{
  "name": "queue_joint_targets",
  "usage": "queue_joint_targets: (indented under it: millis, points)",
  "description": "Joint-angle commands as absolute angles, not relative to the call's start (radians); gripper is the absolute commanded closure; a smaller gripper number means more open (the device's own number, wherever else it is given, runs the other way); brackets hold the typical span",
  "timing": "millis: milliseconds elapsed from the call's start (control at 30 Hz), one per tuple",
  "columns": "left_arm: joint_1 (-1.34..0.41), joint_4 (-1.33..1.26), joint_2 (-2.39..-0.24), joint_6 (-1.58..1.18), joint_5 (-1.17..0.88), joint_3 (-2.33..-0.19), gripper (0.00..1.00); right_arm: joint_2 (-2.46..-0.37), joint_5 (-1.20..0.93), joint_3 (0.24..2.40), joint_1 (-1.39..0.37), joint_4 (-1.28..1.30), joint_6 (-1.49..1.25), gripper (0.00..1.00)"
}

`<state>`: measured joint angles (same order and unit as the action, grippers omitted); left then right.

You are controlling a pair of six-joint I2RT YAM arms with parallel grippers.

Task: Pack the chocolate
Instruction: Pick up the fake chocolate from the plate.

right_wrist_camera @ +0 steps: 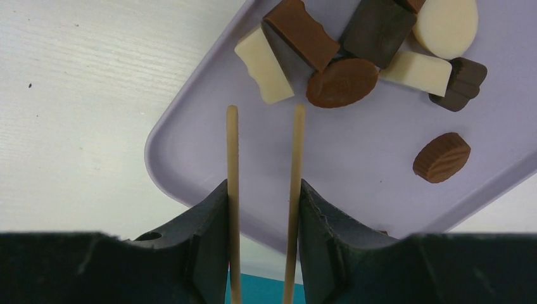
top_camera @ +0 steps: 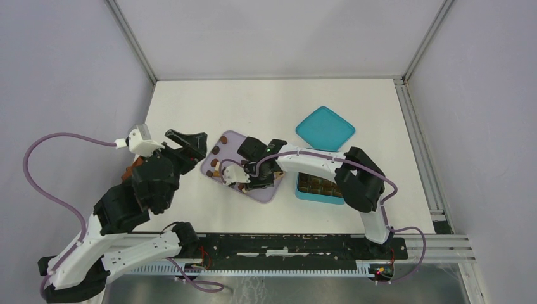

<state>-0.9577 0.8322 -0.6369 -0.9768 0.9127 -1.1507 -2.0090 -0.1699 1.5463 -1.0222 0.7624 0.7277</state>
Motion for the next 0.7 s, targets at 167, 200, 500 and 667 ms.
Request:
queue_joint_targets:
  millis: [167, 200, 500, 667]
  points:
    - [-0.956, 0.827, -0.625, -1.017, 0.962, -1.146, 0.14, -2.054, -0.123, 1.610, -1.047, 0.770, 0.745, 0.56]
    - [-0.956, 0.826, -0.627, -1.016, 0.961, -1.147, 0.14, -2.058, -0.117, 1.616, -1.049, 0.770, 0.745, 0.56]
    - [-0.955, 0.827, -0.620, -1.020, 0.960, -1.141, 0.14, -2.109, -0.072, 1.675, -1.064, 0.791, 0.745, 0.56]
    - [-0.955, 0.826, -0.616, -1.023, 0.960, -1.137, 0.14, -2.123, -0.056, 1.677, -1.077, 0.801, 0.753, 0.56]
